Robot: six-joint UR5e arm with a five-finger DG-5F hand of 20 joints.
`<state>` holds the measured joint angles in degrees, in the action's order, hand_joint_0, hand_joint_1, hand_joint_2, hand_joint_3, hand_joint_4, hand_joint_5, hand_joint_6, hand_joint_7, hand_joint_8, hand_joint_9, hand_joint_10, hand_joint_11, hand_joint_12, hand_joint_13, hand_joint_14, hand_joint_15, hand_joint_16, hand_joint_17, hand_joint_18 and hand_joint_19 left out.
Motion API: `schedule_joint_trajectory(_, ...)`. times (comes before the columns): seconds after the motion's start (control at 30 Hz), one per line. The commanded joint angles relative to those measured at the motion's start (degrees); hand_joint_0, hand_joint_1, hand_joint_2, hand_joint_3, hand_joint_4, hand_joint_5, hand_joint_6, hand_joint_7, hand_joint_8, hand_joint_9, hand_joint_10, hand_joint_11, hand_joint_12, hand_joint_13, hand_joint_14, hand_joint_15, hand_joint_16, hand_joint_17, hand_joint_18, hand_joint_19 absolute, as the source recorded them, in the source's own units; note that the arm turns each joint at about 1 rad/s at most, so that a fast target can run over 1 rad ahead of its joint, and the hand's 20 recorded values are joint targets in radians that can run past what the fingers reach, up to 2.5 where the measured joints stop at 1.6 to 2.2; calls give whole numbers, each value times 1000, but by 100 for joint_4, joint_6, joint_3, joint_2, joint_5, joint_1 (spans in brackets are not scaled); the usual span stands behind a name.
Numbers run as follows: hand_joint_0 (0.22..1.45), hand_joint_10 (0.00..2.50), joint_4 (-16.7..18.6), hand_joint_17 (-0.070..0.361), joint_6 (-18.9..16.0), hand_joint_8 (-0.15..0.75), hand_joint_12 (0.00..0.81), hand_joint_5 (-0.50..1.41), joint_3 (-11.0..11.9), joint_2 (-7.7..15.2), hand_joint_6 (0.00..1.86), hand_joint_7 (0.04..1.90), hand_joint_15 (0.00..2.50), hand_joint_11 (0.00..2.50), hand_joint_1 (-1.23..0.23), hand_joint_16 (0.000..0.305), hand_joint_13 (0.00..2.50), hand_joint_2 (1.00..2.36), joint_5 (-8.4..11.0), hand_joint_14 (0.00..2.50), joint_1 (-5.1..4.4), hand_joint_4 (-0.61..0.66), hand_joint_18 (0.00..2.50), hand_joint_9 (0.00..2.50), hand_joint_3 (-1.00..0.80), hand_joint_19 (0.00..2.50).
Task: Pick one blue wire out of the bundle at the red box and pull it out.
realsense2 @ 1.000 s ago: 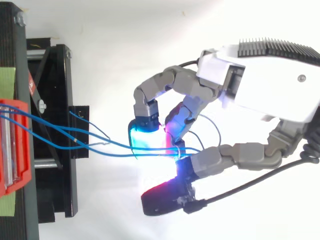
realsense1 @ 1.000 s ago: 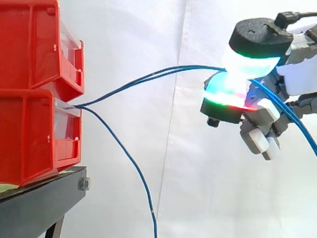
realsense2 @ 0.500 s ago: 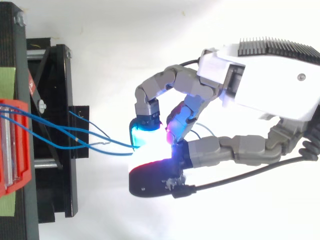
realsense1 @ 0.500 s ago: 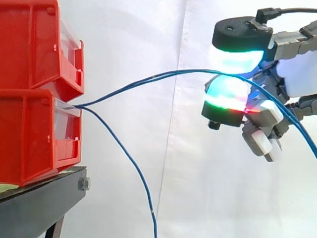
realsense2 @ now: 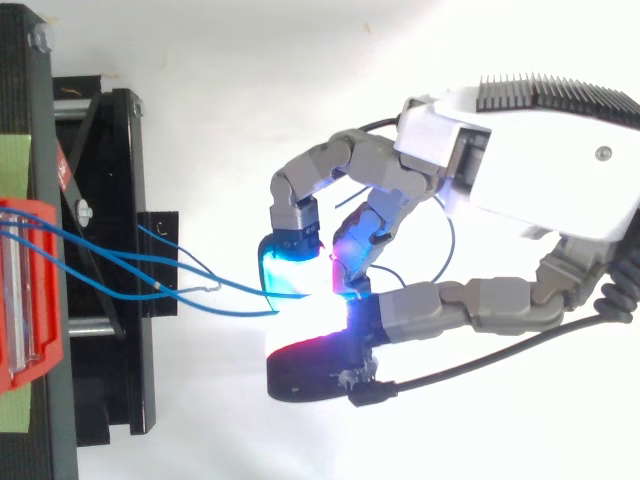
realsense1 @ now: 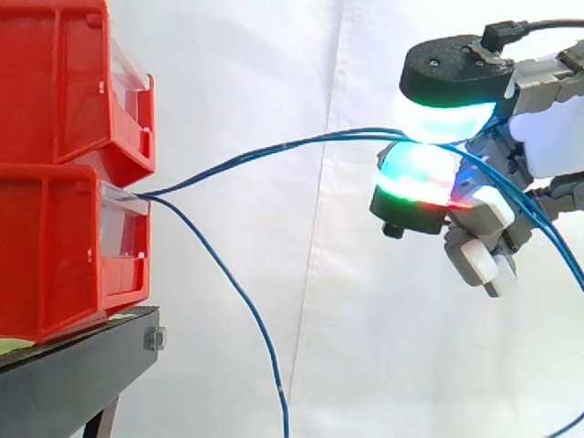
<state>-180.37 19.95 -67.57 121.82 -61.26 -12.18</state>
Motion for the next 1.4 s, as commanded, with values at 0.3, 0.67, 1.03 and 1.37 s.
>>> schedule_joint_trajectory(0.3, 561, 17, -7, 124, 0, 344, 422, -167, -2, 8, 953, 939, 642, 804, -961, 55, 928, 1000, 0, 21, 5, 202, 884, 956, -500, 524)
schedule_joint_trajectory(0.67, 561, 15, 98, 118, 18, 364, 423, -103, -2, -1, 910, 1083, 648, 781, -525, 53, 1014, 1001, 0, 22, -12, 188, 902, 1167, -490, 618)
schedule_joint_trajectory(1.03, 608, 21, 107, 114, 27, 382, 415, -93, 7, -1, 917, 1140, 665, 826, -763, 50, 1061, 1016, 0, 24, -12, 203, 953, 1200, -278, 577)
schedule_joint_trajectory(1.37, 648, 19, 107, 113, 18, 366, 410, -103, -2, 8, 933, 1086, 662, 819, -865, 50, 1048, 1016, 0, 22, -21, 154, 957, 1161, -291, 552)
